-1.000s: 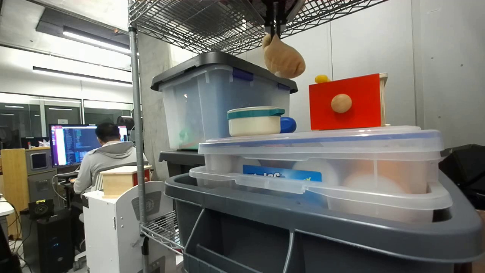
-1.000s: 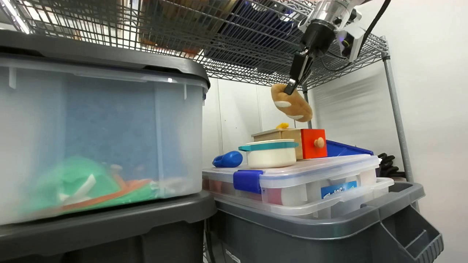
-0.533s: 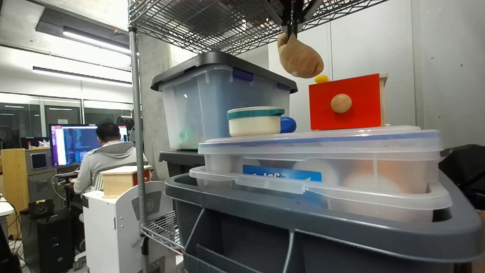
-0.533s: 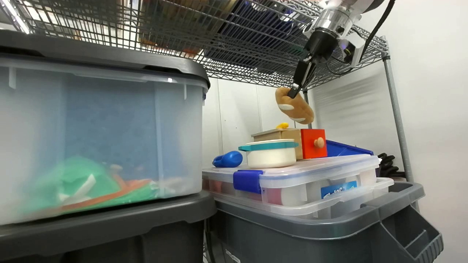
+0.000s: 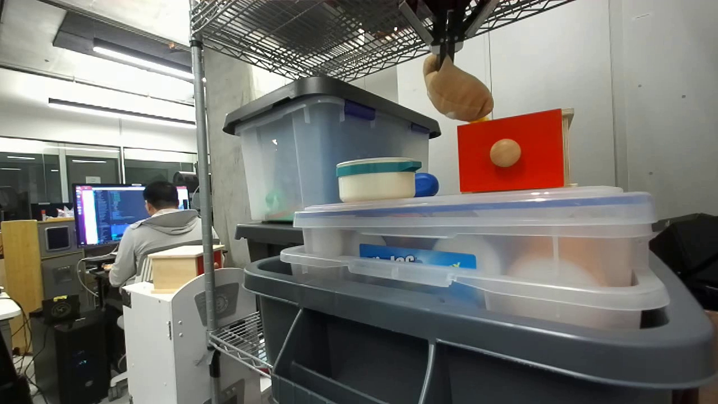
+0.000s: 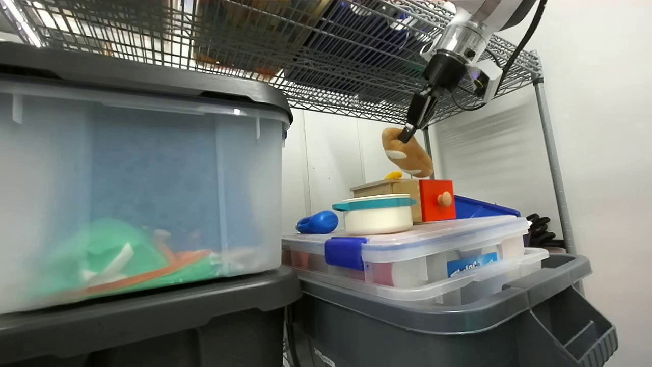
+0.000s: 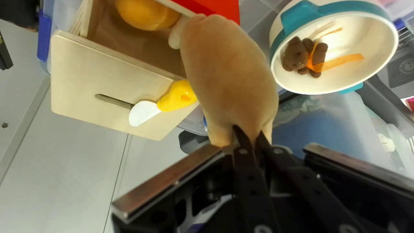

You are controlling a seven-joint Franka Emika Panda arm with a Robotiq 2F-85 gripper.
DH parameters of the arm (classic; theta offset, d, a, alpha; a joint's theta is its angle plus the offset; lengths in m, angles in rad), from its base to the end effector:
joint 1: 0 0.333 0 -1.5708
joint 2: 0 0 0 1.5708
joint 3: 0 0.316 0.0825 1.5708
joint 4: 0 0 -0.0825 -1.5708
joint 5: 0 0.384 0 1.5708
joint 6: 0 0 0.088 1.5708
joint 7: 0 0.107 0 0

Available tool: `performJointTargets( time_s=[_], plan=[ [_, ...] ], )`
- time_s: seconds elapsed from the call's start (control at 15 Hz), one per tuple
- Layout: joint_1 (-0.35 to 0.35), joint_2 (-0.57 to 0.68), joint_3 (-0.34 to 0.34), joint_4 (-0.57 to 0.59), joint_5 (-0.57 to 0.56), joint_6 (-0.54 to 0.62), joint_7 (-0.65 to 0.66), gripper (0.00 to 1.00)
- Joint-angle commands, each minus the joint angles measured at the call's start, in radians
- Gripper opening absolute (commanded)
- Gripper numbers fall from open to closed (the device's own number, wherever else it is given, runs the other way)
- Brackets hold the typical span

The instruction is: Put the brown object in the drawer, then put in the white bowl, then put the knife in the drawer

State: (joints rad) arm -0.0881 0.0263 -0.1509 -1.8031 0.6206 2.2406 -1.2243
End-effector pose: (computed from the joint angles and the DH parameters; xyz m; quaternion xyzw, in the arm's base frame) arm 0.5948 -0.1264 0.5708 -0.8862 -0.3211 -0.3261 0.0717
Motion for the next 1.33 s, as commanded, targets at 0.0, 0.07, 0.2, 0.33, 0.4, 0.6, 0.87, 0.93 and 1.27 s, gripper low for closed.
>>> performJointTargets(
  time_s=[0.0, 0.07, 0.2, 0.33, 0.4, 0.6, 0.87, 0.93, 1.27],
  plan=[
    [-0.031, 0.031, 0.008, 0.058, 0.037, -0.013, -0.073, 0.02],
    [-0.036, 0.036, 0.008, 0.067, 0.037, -0.015, -0.078, 0.02],
    [-0.049, 0.046, 0.005, 0.086, 0.043, -0.024, -0.091, 0.02],
    [-0.063, 0.051, 0.005, 0.089, 0.054, -0.03, -0.113, 0.02],
    [-0.07, 0.059, 0.005, 0.092, 0.064, -0.033, -0.126, 0.02],
    [-0.087, 0.08, 0.006, 0.097, 0.089, -0.041, -0.16, 0.02],
    [-0.108, 0.114, 0.009, 0.126, 0.098, -0.056, -0.194, 0.02],
    [-0.114, 0.124, 0.009, 0.137, 0.104, -0.064, -0.202, 0.02],
    [-0.143, 0.152, 0.013, 0.173, 0.124, -0.111, -0.226, 0.02]
  ],
)
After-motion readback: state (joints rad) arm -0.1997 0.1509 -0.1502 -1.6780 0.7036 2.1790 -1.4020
